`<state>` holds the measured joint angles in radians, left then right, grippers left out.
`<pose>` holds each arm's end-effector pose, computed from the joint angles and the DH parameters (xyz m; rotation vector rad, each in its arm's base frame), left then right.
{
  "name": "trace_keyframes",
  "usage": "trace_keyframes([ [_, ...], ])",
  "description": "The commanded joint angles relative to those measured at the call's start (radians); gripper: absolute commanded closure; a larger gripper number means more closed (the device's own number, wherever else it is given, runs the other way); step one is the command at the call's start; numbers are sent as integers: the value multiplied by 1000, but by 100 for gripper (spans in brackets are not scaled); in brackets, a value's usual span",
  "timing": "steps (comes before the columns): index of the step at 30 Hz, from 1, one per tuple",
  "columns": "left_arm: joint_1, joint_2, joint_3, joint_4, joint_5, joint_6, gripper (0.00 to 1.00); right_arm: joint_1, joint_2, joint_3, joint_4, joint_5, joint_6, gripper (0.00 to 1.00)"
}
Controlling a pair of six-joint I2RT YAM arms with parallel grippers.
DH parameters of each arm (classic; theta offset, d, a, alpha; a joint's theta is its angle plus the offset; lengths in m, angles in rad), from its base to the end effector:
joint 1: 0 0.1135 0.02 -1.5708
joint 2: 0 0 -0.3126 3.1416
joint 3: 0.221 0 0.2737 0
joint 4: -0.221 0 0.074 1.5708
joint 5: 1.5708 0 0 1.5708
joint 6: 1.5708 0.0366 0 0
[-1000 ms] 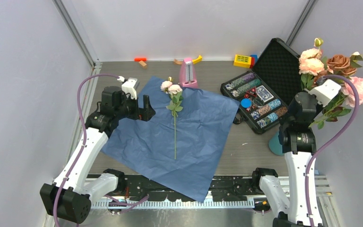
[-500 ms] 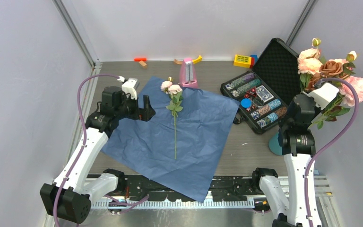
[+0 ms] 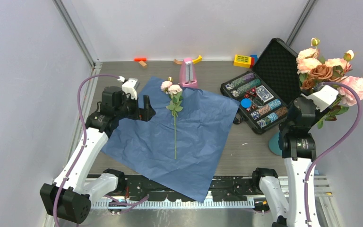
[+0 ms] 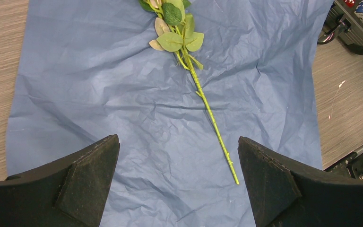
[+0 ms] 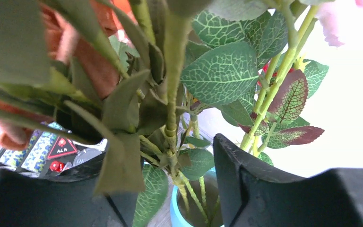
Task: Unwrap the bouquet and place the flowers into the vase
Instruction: Insert the fake flower into the vase.
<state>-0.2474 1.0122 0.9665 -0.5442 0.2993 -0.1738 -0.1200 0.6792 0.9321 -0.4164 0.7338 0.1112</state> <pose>0.2052 -0.0630 0.3657 0.2554 2.1704 -0.5643 0.1163 -0.0387 0.4183 0.7240 1.5751 -0.6395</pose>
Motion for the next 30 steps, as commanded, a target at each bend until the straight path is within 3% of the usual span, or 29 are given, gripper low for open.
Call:
trace_keyframes([
  [1, -3, -21, 0, 12, 21, 17, 0, -3, -30, 5, -14, -45, 32, 36],
  [9, -3, -21, -2, 13, 24, 17, 0, -3, -92, 27, -102, -202, 78, 29],
  [30, -3, -30, -10, 21, 47, 10, 0, -3, -161, 224, -509, -491, 171, 27],
])
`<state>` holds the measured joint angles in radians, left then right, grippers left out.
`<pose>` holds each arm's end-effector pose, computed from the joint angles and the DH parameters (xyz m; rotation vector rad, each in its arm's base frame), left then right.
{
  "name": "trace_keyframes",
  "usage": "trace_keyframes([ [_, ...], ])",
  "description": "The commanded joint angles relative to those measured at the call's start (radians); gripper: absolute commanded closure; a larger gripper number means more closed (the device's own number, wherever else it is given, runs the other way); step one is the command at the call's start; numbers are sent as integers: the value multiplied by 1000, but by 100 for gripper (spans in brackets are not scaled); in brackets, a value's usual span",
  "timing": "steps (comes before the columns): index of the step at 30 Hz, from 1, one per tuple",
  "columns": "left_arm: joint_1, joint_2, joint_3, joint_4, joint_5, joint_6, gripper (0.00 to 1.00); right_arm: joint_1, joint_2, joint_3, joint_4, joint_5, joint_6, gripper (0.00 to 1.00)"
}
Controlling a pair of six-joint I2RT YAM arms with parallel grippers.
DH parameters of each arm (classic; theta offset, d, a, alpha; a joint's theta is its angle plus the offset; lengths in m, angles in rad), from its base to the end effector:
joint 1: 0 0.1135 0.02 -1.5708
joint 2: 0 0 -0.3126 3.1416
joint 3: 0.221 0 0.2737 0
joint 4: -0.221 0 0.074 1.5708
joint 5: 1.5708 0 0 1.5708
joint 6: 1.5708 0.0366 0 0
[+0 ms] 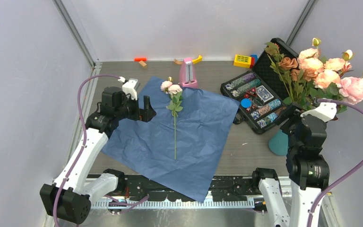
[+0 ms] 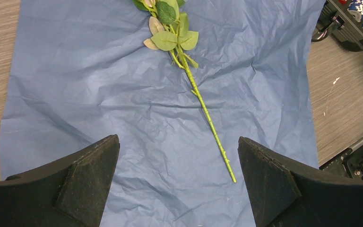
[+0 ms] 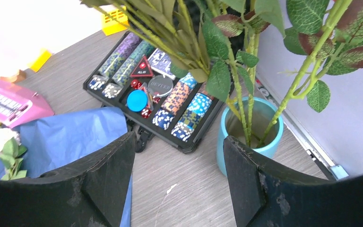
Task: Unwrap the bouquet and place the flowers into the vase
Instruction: Insert the fake flower into the vase, then pick up the fake flower from the wrapping paper.
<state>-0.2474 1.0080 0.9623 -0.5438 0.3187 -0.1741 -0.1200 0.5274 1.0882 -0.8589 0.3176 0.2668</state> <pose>0.2038 -0.0633 0.3652 0.2666 2.1688 -0.5855 0.0464 -0.0171 0.4317 0.5689 1.7688 -0.1947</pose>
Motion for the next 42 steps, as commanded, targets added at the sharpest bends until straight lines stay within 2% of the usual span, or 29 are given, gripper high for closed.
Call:
trace_keyframes([
  [1, -3, -26, -5, 21, 29, 10, 0, -3, -7, 85, -73, -87, 14, 28],
  [7, -3, -26, -8, 28, 38, 6, 0, -3, 16, 136, -100, -234, -13, 33],
  [13, -3, -26, -10, 37, 50, -5, 0, -3, 56, 160, -82, -477, -50, 36],
  [18, -3, -23, -17, 53, 53, -40, 0, -3, 99, 142, -54, -558, -52, 36],
  [24, -5, 13, -63, 114, 84, -171, 5, -3, 167, 121, 2, -625, -40, 35],
  [28, -45, 45, -117, 179, 99, -270, 7, -3, 210, 93, 56, -642, -13, 32],
  [34, -184, 134, -170, 285, 7, -399, 8, 30, 299, 66, 97, -629, 8, 30],
  [39, -254, 255, -159, 348, -36, -442, 8, 187, 352, 47, 141, -478, 33, 30],
  [42, -297, 334, -123, 368, -81, -433, 9, 290, 392, 40, 183, -399, 68, 34],
])
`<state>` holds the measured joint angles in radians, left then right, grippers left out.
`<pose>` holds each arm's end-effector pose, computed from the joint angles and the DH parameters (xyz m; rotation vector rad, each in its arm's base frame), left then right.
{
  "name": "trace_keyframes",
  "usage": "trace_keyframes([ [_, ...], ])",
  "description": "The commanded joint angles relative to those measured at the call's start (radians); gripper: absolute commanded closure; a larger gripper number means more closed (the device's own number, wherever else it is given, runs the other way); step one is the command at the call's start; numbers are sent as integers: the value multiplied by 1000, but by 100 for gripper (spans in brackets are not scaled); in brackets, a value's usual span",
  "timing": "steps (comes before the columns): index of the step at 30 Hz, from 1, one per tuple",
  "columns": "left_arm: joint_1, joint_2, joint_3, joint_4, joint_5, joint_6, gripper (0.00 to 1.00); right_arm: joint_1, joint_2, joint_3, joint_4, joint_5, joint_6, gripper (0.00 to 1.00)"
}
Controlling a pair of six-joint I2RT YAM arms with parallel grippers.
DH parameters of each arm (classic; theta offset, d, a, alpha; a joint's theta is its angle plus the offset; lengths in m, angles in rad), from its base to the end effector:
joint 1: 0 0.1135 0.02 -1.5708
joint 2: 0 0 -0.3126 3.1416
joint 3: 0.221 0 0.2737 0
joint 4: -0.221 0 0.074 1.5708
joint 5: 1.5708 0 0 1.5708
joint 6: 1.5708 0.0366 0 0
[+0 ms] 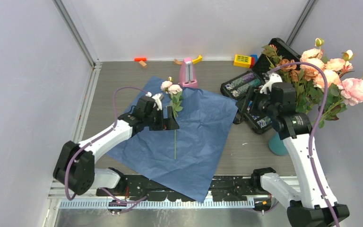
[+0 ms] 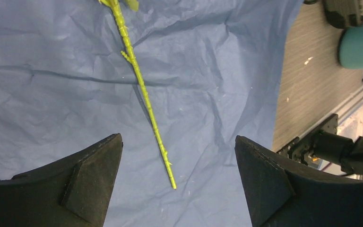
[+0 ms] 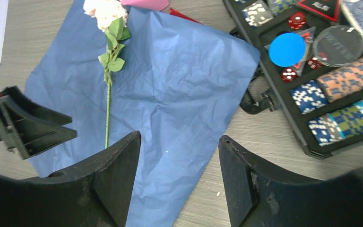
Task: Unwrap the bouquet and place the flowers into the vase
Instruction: Pick up the fake flower from the wrapping paper.
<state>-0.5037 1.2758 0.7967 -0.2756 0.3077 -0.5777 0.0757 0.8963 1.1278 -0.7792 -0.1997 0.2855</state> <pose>0.2338 -0.1415 0.2681 0.0736 2.4566 -0.8717 0.1637 0.0197 0.4201 0.1040 2.1331 0.4252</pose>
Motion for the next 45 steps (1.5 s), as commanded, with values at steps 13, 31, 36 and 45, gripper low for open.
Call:
trace_keyframes([
  [13, -116, 339, 226, 0, -325, 50, 42, 261, 128, -34, 263, 284, 127, 43],
  [31, -163, 514, 351, -87, -450, 105, 72, 282, 154, -59, 296, 289, 141, 47],
  [36, -165, 525, 362, -104, -471, 114, 74, 283, 155, -60, 295, 288, 142, 47],
  [45, -167, 554, 378, -119, -469, 113, 74, 286, 153, -64, 296, 288, 142, 47],
])
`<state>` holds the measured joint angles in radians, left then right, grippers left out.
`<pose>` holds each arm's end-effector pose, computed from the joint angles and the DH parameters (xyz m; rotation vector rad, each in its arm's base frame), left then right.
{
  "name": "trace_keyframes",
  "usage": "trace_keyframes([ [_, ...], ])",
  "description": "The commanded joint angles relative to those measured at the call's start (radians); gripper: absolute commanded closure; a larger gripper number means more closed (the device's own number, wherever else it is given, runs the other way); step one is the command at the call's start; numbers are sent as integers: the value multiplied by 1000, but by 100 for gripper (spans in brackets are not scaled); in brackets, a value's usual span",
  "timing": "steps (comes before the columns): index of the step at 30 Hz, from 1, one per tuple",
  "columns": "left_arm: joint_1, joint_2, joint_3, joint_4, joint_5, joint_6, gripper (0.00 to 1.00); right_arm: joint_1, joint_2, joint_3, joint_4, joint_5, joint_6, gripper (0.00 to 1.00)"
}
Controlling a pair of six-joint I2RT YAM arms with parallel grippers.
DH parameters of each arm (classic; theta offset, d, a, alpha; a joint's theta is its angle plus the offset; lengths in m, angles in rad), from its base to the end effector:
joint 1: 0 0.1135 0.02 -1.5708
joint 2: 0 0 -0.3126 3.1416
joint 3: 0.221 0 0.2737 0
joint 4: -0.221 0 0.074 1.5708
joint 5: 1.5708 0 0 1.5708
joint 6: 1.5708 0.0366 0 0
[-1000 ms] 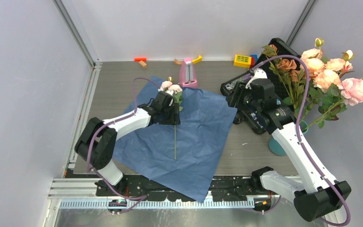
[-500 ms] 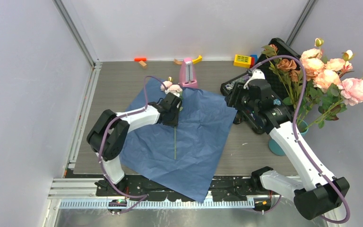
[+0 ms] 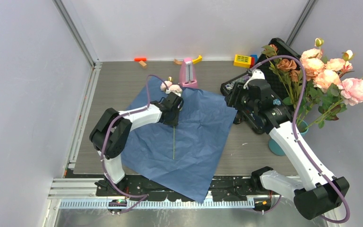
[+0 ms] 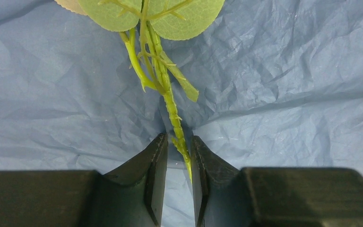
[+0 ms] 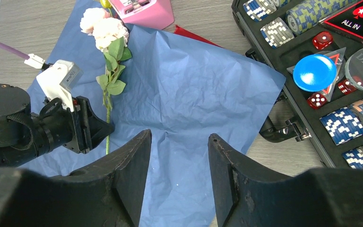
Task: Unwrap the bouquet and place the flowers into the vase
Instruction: Pick up the fake flower from the wrapping paper.
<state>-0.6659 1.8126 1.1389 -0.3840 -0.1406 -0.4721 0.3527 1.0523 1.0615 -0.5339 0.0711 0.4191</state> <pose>0.3139 -0.2400 0.2012 0.2059 2.6197 -0.2155 0.2141 0.0760 0.3921 0.1137 2.1151 0.3898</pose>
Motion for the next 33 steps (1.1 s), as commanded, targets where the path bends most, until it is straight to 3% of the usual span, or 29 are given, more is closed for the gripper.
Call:
trace_keyframes([
  [1, -5, 23, 37, -12, -19, 7, 74, 8, -4, 2, 51, 17, 9, 47],
  [6, -5, 45, 47, -14, -9, 7, 76, 9, -5, -1, 51, 14, 6, 47],
  [17, -5, 13, 56, -54, -22, -23, 100, 9, -5, -2, 56, 11, 1, 47],
  [30, -5, -135, -3, -8, -76, -38, 100, 11, -22, -1, 55, 2, 0, 46],
  [33, -5, -214, -47, 53, -55, -36, 100, 11, -33, 0, 56, -22, 4, 38],
])
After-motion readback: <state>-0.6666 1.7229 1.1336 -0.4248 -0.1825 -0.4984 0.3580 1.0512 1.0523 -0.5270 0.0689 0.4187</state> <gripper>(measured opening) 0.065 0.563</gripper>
